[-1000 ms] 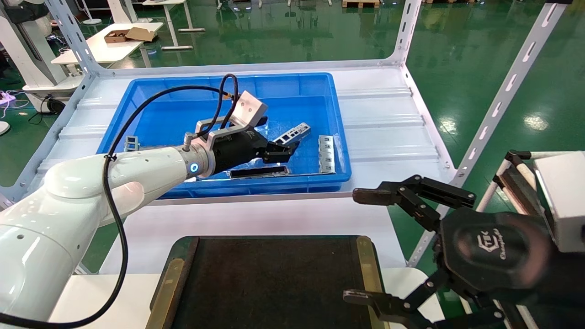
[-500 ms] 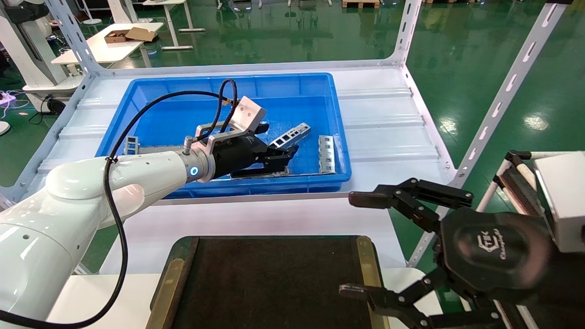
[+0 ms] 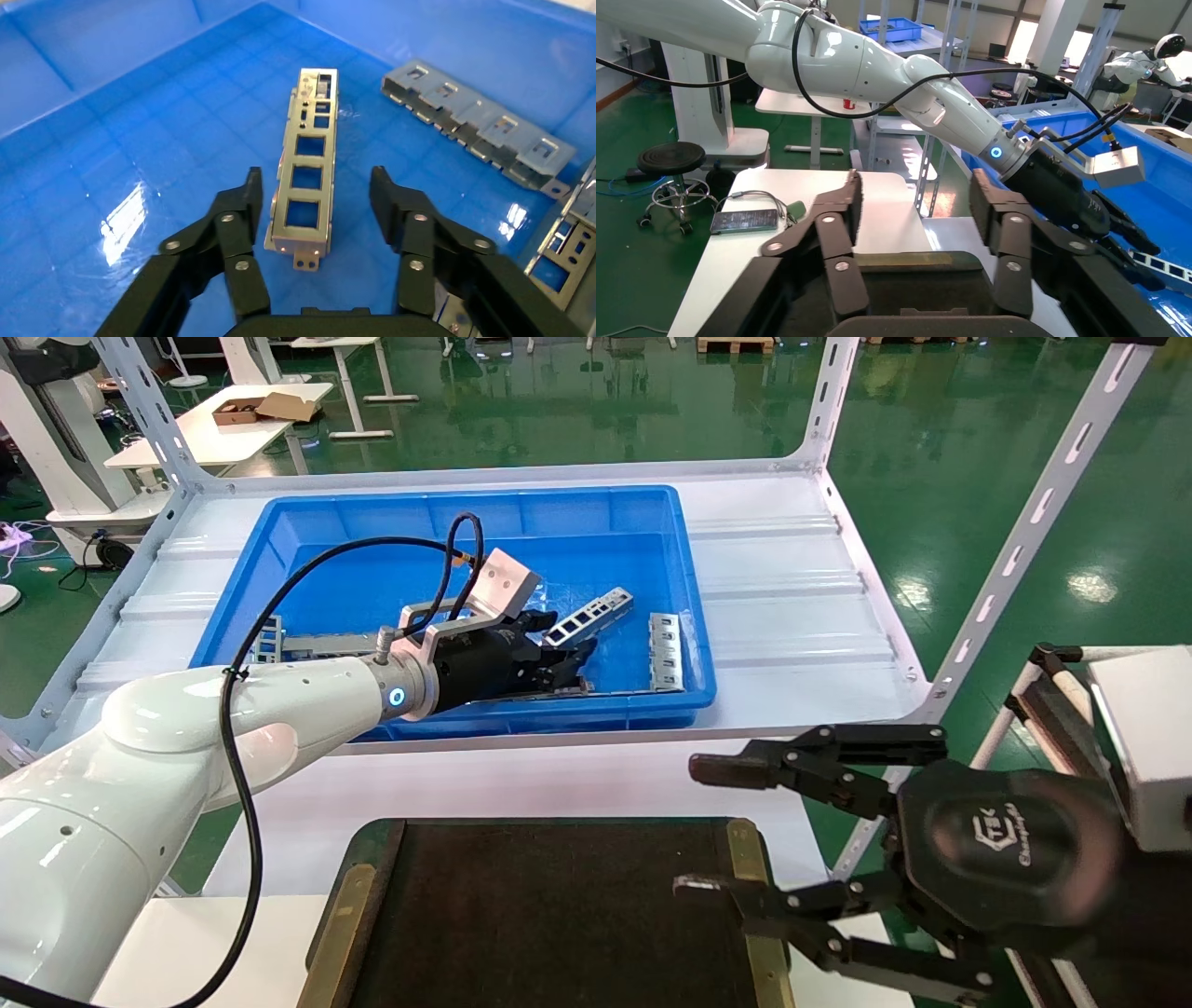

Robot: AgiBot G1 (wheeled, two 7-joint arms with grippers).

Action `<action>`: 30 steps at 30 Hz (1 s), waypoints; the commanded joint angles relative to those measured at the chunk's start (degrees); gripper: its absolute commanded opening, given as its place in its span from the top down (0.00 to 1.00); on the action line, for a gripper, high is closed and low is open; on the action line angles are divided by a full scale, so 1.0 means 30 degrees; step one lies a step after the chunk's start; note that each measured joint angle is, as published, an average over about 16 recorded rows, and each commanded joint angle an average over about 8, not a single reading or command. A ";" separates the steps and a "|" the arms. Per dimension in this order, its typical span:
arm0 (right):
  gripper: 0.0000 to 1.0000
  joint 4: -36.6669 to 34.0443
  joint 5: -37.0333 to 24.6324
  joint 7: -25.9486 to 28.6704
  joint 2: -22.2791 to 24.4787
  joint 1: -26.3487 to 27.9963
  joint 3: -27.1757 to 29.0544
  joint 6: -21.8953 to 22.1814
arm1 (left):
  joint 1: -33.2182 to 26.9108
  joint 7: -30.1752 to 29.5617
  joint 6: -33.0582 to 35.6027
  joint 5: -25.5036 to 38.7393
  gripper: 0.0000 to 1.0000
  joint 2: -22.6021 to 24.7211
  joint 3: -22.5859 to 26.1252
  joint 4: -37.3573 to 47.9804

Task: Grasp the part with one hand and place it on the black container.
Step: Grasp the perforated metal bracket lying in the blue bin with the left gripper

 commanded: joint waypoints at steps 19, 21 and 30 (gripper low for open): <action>1.00 0.0000 0.0002 -0.0001 0.0001 0.0001 -0.0003 0.0001 | -0.0108 -0.0038 0.0005 -0.2511 1.00 -0.0241 0.0753 -0.0203; 1.00 0.0000 0.0002 -0.0002 0.0001 0.0001 -0.0003 0.0001 | -0.0254 0.0191 0.0625 -0.3039 1.00 -0.0413 0.0498 -0.0224; 1.00 0.0000 0.0003 -0.0002 0.0002 0.0001 -0.0004 0.0002 | -0.0732 0.1647 0.6236 -0.5125 1.00 -0.2446 -0.0723 -0.0662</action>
